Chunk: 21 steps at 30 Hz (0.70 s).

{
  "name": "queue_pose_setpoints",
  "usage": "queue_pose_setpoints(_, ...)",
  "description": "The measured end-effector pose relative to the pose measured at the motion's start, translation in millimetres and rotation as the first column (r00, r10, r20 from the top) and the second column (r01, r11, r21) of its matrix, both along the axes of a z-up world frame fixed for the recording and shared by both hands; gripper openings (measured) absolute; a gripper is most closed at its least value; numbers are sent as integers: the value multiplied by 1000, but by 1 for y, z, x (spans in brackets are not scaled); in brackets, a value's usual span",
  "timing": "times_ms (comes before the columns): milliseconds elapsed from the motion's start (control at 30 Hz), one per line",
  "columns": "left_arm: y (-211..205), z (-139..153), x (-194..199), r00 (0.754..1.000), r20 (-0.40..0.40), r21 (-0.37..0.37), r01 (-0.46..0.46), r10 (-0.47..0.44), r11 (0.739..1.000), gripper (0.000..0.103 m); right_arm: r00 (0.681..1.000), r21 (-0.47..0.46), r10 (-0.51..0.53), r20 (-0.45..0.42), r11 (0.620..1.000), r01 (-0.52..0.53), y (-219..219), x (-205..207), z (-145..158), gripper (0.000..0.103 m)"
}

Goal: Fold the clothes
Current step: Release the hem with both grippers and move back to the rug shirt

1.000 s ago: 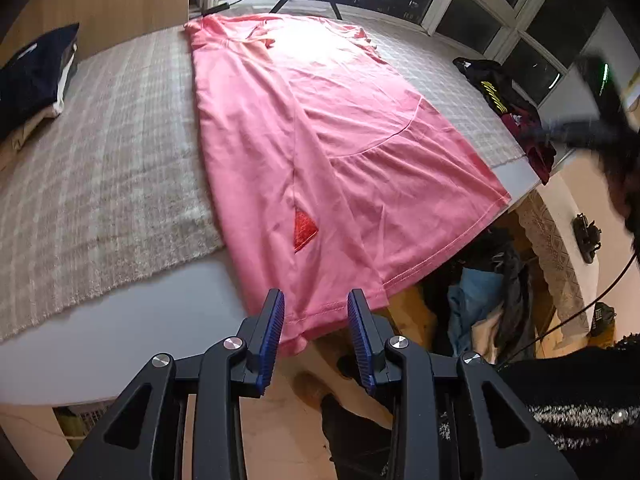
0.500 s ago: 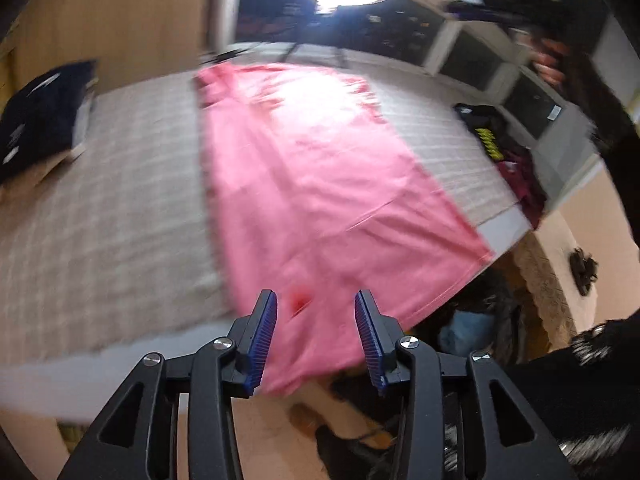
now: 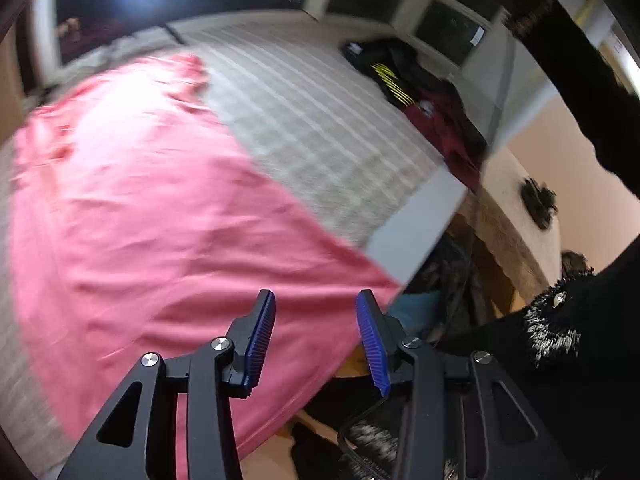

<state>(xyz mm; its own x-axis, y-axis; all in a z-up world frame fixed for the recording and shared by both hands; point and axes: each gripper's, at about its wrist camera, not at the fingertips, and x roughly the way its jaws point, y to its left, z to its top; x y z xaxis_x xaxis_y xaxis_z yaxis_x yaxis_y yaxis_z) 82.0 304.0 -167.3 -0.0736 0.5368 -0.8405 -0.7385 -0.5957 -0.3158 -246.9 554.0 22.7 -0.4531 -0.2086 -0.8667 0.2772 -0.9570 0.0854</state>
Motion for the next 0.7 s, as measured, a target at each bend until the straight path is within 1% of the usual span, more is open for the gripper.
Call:
queue_pose_setpoints(33, 17, -8, 3, 999, 27, 12, 29, -29, 1000, 40, 1000, -17, -6, 14, 1000, 6, 5, -9, -14, 58)
queue_pose_setpoints(67, 32, -16, 6, 998, 38, 7, 53, -53, 999, 41, 999, -36, -19, 28, 999, 20, 11, -21, -30, 58)
queue_pose_setpoints(133, 60, -33, 12, 997, 27, -44, 80, -79, 996, 41, 997, -47, -53, 49, 997, 55, 18, -41, -59, 58)
queue_pose_setpoints(200, 75, -46, 12, 997, 29, -71, 68, -66, 995, 41, 995, -59, -67, 76, 996, 72, 21, -64, -91, 58)
queue_pose_setpoints(300, 84, -59, 7, 998, 64, -83, 26, -21, 996, 39, 993, -106, -70, 95, 991, 80, 21, -93, -124, 58)
queue_pose_setpoints(333, 85, -61, 6, 998, 67, -88, 19, -13, 996, 38, 993, -118, -72, 96, 990, 83, 20, -99, -130, 58)
queue_pose_setpoints(367, 84, -61, 5, 998, 64, -79, 13, -8, 997, 34, 993, -128, -68, 98, 988, 80, 18, -109, -138, 58)
queue_pose_setpoints(400, 83, -62, 3, 997, 72, -69, 6, -1, 998, 20, 992, -131, -60, 107, 989, 74, 16, -118, -146, 58)
queue_pose_setpoints(433, 81, -63, 1, 995, 96, -58, -4, 9, 998, 11, 992, -133, -53, 115, 989, 68, 14, -126, -154, 58)
queue_pose_setpoints(467, 79, -63, -2, 994, 111, -46, -18, 23, 999, 6, 992, -131, -42, 123, 990, 58, 12, -133, -162, 58)
queue_pose_setpoints(533, 75, -63, -6, 989, 138, -25, -42, 45, 999, 6, 990, -132, -20, 137, 990, 38, 8, -144, -176, 58)
queue_pose_setpoints(600, 72, -61, -8, 987, 148, -11, -58, 59, 998, 6, 988, -146, 4, 151, 989, 19, 5, -150, -186, 58)
queue_pose_setpoints(700, 69, -58, -12, 983, 168, 9, -81, 78, 997, 6, 988, -161, 24, 150, 987, 1, 0, -152, -192, 58)
